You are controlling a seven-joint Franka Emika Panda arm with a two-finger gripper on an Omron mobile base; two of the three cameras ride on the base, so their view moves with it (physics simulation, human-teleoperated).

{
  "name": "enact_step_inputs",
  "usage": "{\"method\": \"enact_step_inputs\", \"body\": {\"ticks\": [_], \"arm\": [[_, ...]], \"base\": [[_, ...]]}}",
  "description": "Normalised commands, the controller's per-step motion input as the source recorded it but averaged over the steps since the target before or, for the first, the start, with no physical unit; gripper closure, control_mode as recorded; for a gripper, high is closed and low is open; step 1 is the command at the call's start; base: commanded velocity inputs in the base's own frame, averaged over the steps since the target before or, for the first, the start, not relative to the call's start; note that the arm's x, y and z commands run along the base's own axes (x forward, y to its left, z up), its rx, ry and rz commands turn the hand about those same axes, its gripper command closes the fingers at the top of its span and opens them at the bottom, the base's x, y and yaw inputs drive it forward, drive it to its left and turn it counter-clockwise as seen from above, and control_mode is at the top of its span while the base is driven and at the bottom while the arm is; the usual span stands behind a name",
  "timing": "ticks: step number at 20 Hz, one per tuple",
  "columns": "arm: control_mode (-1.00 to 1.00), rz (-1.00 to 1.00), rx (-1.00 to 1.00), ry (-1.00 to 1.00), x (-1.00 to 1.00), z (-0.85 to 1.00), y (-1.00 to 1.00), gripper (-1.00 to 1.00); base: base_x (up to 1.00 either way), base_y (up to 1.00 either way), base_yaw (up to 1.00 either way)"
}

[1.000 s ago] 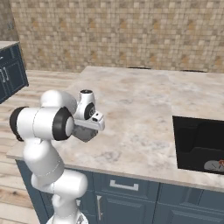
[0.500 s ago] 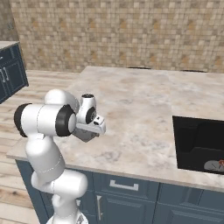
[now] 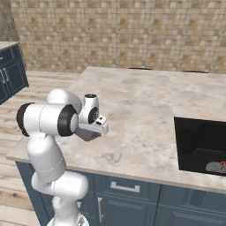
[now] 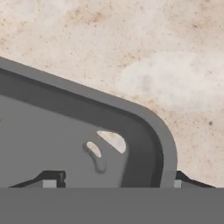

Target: Pick the tupperware and jar and place them in the sink. Then turn on the water.

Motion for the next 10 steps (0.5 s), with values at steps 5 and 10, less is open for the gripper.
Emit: {"method": "enact_step_inputs", "body": {"ticks": [5, 10], "arm": [[-1.00, 0.00, 0.00, 0.00, -0.06, -0.04, 0.00, 1.00], [-1.00, 0.00, 0.00, 0.00, -0.08, -0.04, 0.00, 1.00]], "base": [[0.00, 0.00, 0.00], [0.00, 0.00, 0.00]]}}
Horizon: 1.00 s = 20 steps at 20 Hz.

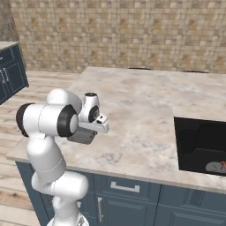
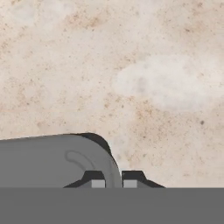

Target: Pick the tupperware and jar and place them in the sink. Then turn on the water.

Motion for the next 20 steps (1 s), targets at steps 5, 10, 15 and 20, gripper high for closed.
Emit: {"method": "enact_step_inputs", "body": {"ticks": [5, 10, 15, 20], "arm": [[-1.00, 0.00, 0.01, 0.00, -0.22, 0.03, 0.00, 1.00], [-1.00, -0.02, 0.01, 0.00, -0.26, 0.45, 0.00, 1.00], [-1.00, -0.06, 0.00, 0.00, -0.11, 0.91, -0.05, 1.00], [-1.00, -0.09, 0.00, 0.02, -0.07, 0.91, -0.24, 1.00]], "base": [[0.00, 0.00, 0.00], [0.00, 0.00, 0.00], [0.00, 0.00, 0.00], [0.00, 0.00, 0.00]]}}
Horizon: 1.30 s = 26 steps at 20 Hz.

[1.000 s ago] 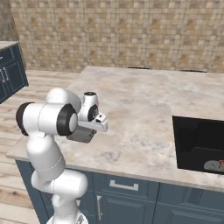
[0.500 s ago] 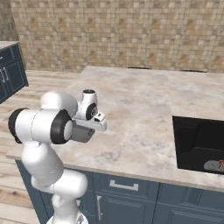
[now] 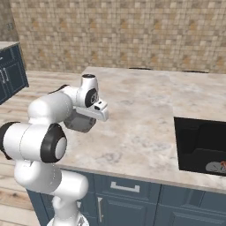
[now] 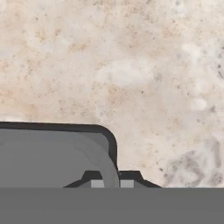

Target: Pick the tupperware and jar and place them in the sink. Then turn on the water.

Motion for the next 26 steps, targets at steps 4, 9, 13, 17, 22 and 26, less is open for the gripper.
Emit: {"method": "enact_step_inputs", "body": {"ticks": [4, 9, 13, 17, 22, 26], "arm": [[-1.00, -0.09, 0.00, 0.05, -0.01, 0.77, -0.24, 1.00], [-1.00, -0.02, 0.00, 0.00, 0.00, 0.15, -0.04, 1.00], [-1.00, 0.00, 0.00, 0.00, 0.00, 0.00, -0.02, 1.00], [-1.00, 0.00, 0.02, -0.01, -0.04, 0.00, -0.49, 1.00], [1.00, 0.00, 0.00, 0.00, 0.00, 0.00, 0.00, 1.00], [1.00, 0.00, 0.00, 0.00, 0.00, 0.00, 0.00, 1.00]], "base": [[0.00, 0.00, 0.00], [0.00, 0.00, 0.00], [0.00, 0.00, 0.00], [0.00, 0.00, 0.00], [-0.06, -0.90, 0.00], [0.00, -0.98, 0.00]]}}
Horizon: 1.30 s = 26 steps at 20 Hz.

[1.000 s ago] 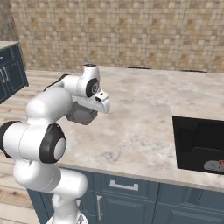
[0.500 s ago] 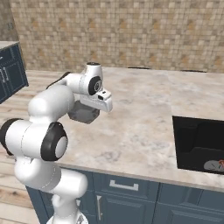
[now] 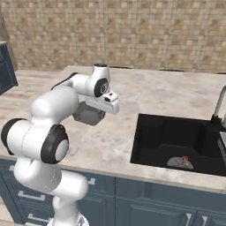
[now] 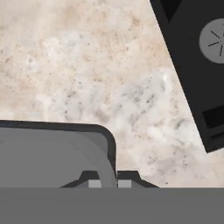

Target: Pick the tupperware and jar and place them in the sink. Then turn on the water.

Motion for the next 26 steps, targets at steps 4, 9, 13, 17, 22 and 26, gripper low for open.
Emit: {"method": "enact_step_inputs", "body": {"ticks": [4, 9, 13, 17, 22, 26], "arm": [[1.00, 0.00, 0.00, 0.00, 0.00, 0.00, 0.00, 1.00], [1.00, 0.00, 0.00, 0.00, 0.00, 0.00, 0.00, 1.00], [1.00, 0.00, 0.00, 0.00, 0.00, 0.00, 0.00, 1.00], [1.00, 0.00, 0.00, 0.00, 0.00, 0.00, 0.00, 1.00], [1.00, 0.00, 0.00, 0.00, 0.00, 0.00, 0.00, 1.00], [1.00, 0.00, 0.00, 0.00, 0.00, 0.00, 0.00, 1.00]], "base": [[0.00, -0.81, 0.00], [-0.11, -0.86, 0.00], [-0.16, -0.87, 0.00], [-0.03, -0.71, 0.00], [0.00, -0.14, 0.04], [0.15, 0.00, 0.10]]}}
